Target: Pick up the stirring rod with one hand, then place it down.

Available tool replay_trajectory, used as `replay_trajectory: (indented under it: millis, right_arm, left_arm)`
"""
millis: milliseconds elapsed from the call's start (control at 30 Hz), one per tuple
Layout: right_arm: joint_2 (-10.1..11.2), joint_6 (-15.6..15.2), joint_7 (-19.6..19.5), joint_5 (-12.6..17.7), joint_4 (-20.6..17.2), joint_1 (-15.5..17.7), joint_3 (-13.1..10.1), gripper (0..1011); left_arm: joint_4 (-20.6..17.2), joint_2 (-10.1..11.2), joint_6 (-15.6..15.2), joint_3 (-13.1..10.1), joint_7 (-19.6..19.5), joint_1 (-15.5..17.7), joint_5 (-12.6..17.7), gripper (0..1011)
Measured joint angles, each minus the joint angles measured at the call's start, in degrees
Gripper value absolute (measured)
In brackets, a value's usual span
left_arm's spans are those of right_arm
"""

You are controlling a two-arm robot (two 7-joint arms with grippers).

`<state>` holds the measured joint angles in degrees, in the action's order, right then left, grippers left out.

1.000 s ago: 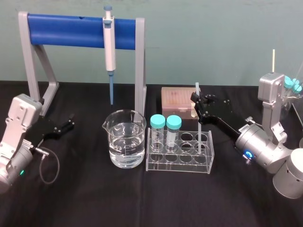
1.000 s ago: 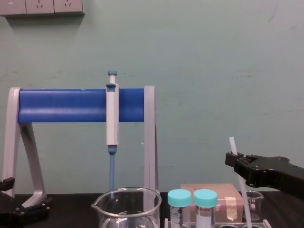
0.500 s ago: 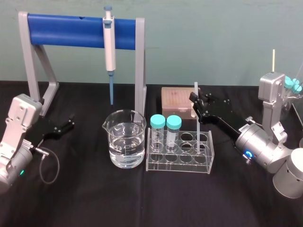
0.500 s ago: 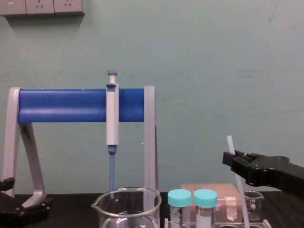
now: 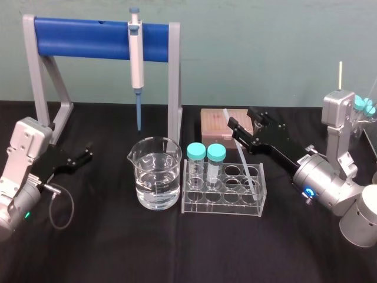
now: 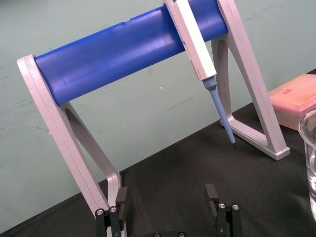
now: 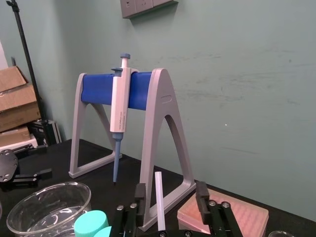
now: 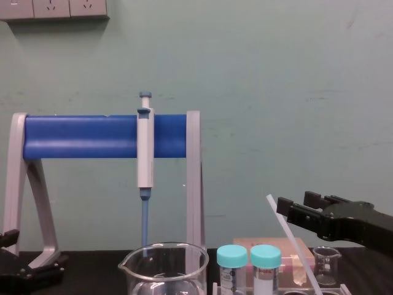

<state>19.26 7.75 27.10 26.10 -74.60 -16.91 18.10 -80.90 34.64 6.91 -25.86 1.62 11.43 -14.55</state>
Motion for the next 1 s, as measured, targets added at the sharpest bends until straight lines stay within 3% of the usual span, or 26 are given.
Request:
replay_trajectory:
  millis: [400, 600, 700, 867, 1000]
  right_arm:
    - [0.00, 0.05, 0.05, 0.04, 0.00, 0.00, 0.00, 978]
    - [-0.07, 0.25, -0.46, -0.16, -0.01, 0.02, -0.23, 1003]
    - [-0.39, 0.96, -2.74, -1.19, -0.46, 0.22, -1.13, 1003]
    - [-1.42, 1.92, -11.15, -5.42, -1.69, 1.31, -3.98, 1003]
    - [-1.90, 0.46, -16.36, -8.50, -1.77, 2.37, -5.32, 1003]
  left_arm:
    - [0.00, 0.00, 0.00, 0.00, 0.00, 0.00, 0.00, 1000]
    - [0.00, 0.00, 0.00, 0.00, 0.00, 0.00, 0.00, 1000]
    - [0.00, 0.00, 0.00, 0.00, 0.00, 0.00, 0.00, 1000]
    - [0.00, 0.00, 0.00, 0.00, 0.00, 0.00, 0.00, 1000]
    - [0.00, 0.00, 0.00, 0.00, 0.00, 0.00, 0.00, 1000]
